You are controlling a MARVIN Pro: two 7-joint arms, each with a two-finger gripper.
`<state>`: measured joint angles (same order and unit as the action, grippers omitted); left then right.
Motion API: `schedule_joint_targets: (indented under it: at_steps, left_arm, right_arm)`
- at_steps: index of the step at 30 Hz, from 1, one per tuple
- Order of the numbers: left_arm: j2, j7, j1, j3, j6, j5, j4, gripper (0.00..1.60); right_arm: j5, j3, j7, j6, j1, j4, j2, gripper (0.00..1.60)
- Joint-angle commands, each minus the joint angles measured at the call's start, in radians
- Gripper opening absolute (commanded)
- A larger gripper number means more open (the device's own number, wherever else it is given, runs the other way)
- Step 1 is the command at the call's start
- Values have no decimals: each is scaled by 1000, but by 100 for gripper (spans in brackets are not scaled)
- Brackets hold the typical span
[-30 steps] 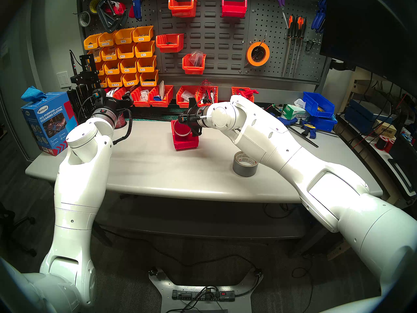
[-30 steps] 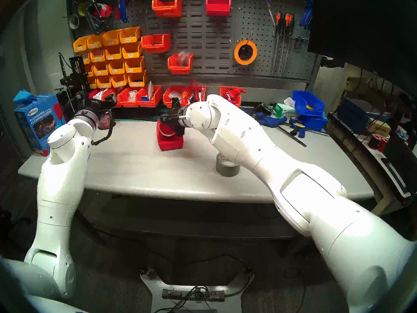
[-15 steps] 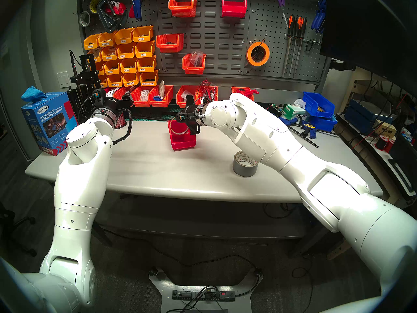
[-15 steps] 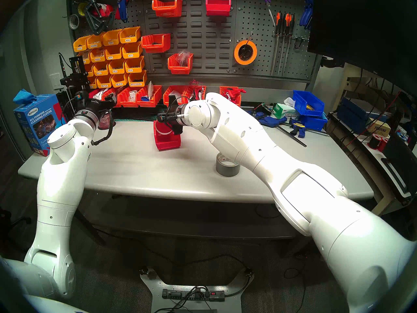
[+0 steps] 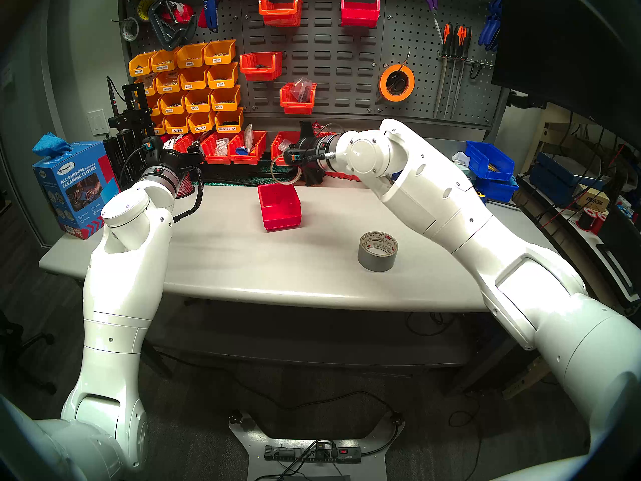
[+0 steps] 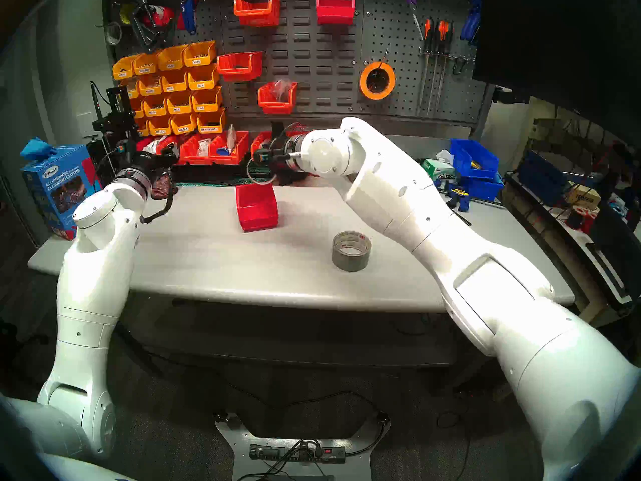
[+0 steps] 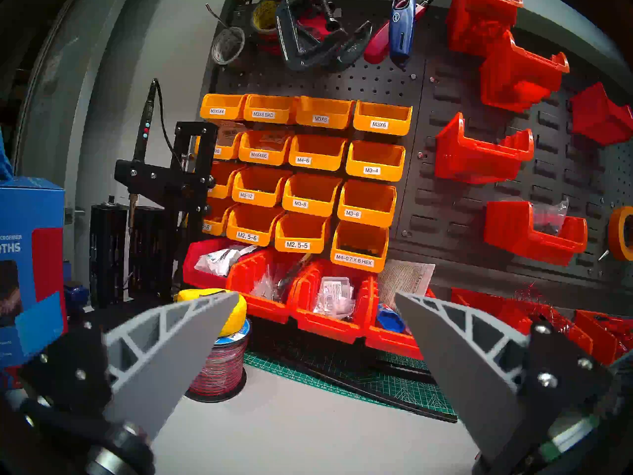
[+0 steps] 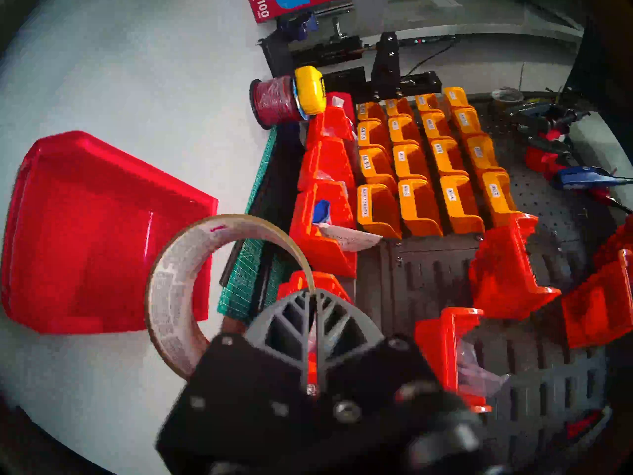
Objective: Take out tools from the storage box
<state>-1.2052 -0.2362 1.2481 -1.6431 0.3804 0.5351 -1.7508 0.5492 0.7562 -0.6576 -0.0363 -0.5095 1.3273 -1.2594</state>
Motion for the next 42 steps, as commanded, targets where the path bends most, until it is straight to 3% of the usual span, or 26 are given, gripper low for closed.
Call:
schedule_joint_targets:
  at_steps: [1,5,6,8,19,22,25,33,37,42]
  left_arm:
    - [0,-1,-15,-2,-6,-1,-12,160]
    - [0,-1,-14,-2,-6,-1,-12,160]
    - [0,0,-14,-2,-6,-1,-12,160]
    - [0,0,-14,-2,-6,-1,-12,160]
    - [0,0,-14,-2,-6,-1,-12,160]
    - [0,0,-14,-2,-6,-1,-12,160]
    - [0,0,-14,-2,-6,-1,-12,160]
    - [0,0,-15,-2,-6,-1,-12,160]
    - [0,0,-15,-2,-6,-1,-12,160]
    - [0,0,-15,-2,-6,-1,-12,160]
  right_arm:
    - [-37,83,-68,-7,22,93,117,0]
    - [-49,140,-132,-5,18,114,155,0]
    - [-78,145,-154,-8,18,136,190,0]
    - [-76,191,-202,-4,11,132,186,0]
    - [-236,306,-438,-2,11,158,319,0]
    - [-284,308,-491,-1,5,153,348,0]
    - [-389,286,-584,-8,10,159,402,0]
    - [-528,234,-751,-10,66,122,472,0]
    - [-573,198,-818,1,110,90,490,0]
    - [-617,144,-826,15,172,34,488,0]
